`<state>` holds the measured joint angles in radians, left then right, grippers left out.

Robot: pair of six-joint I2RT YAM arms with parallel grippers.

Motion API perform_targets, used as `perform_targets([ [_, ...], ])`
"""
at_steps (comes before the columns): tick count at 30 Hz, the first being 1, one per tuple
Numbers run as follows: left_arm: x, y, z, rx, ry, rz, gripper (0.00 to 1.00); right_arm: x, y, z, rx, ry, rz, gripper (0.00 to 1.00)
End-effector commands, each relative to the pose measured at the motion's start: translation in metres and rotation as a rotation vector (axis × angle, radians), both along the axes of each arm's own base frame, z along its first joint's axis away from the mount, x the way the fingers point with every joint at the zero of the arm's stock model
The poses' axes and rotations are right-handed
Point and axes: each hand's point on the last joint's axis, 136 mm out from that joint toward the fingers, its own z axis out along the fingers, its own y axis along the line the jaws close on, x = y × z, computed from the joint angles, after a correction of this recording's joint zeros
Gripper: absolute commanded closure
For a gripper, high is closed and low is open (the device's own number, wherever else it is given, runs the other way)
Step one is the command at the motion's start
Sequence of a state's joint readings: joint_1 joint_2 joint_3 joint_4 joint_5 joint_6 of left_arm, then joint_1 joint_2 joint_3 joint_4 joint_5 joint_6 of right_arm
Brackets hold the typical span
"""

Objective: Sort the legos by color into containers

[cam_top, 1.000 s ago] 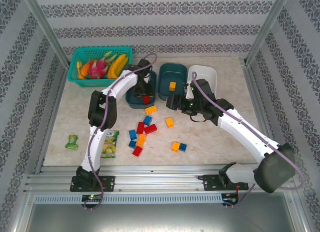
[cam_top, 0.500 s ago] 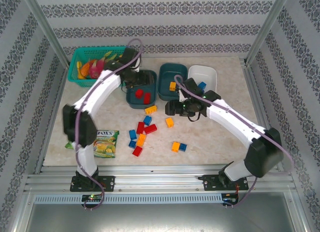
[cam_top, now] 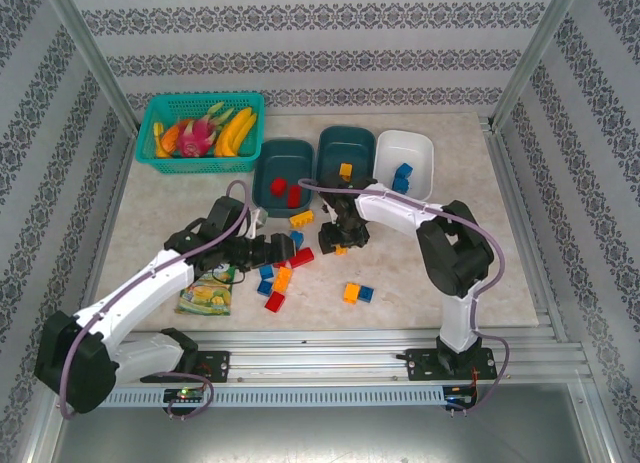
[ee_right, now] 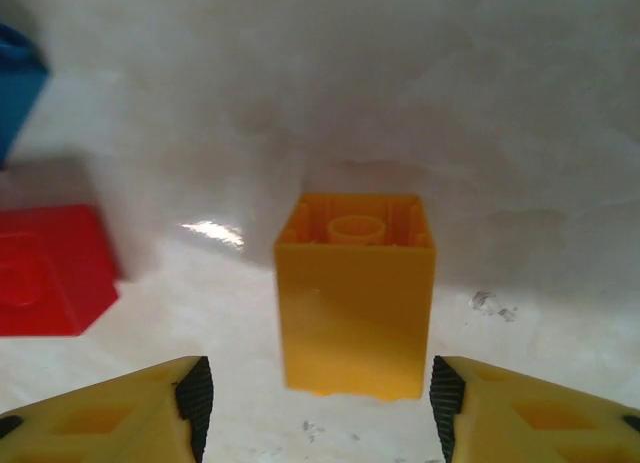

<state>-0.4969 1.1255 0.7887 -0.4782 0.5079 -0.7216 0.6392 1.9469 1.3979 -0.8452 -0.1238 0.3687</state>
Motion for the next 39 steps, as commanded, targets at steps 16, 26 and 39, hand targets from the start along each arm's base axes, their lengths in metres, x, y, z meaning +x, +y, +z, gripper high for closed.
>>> perform_targets([
  [16,0.042,-0.015,0.072,-0.093,-0.179,0.087,0.14,0.041,-0.011,0.079,-0.002,-0.228,-0.052,0.75],
  [26,0.136,-0.043,0.099,-0.094,-0.200,0.151,0.15,0.128,-0.023,0.118,0.033,-0.316,-0.184,0.75],
  [39,0.189,-0.050,0.082,-0.092,-0.157,0.192,0.16,0.183,-0.001,0.041,0.181,-0.094,-0.212,0.71],
])
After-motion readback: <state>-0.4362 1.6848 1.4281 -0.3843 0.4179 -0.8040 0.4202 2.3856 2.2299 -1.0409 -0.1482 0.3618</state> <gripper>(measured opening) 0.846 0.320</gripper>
